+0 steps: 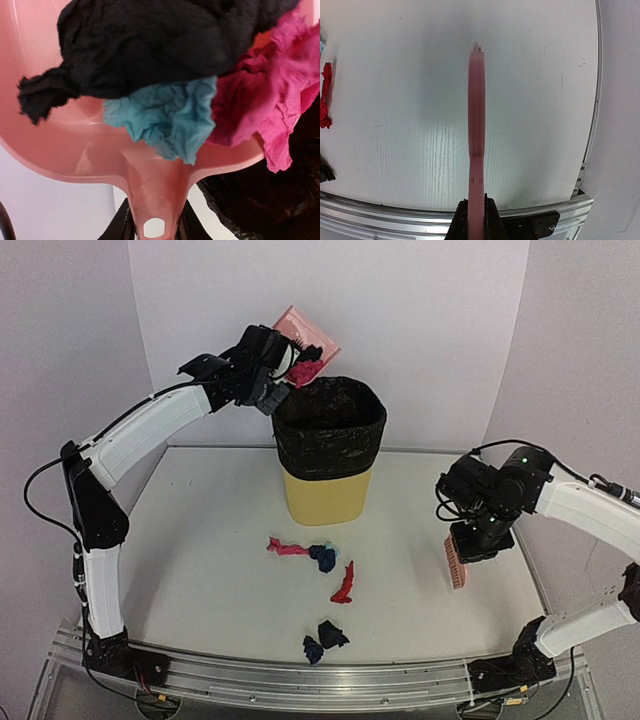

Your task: Sweep away the paper scraps from the table

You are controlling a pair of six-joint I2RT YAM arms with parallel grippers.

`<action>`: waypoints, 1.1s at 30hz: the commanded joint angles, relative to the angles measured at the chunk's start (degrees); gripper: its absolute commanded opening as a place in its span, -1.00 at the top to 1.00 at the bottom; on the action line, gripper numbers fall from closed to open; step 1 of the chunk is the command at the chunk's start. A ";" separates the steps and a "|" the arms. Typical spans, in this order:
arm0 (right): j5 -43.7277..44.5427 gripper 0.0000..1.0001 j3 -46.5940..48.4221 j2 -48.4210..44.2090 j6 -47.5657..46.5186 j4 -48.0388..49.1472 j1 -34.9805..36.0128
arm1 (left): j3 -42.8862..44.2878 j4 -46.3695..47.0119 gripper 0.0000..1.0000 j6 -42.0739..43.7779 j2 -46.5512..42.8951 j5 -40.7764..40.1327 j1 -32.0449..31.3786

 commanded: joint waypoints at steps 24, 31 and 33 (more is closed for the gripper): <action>0.47 1.00 -1.22 1.74 -1.31 1.23 -0.30 | -7.48 35.36 1.00 44.16 1.45 -18.46 -4.86; -0.75 1.00 -0.71 0.98 -1.70 2.03 -0.30 | 5.13 9.65 1.00 16.63 -0.91 -5.91 -5.41; -2.14 1.00 -0.48 0.31 -1.99 2.77 -0.30 | 4.34 5.14 1.00 7.86 -4.64 0.64 -5.57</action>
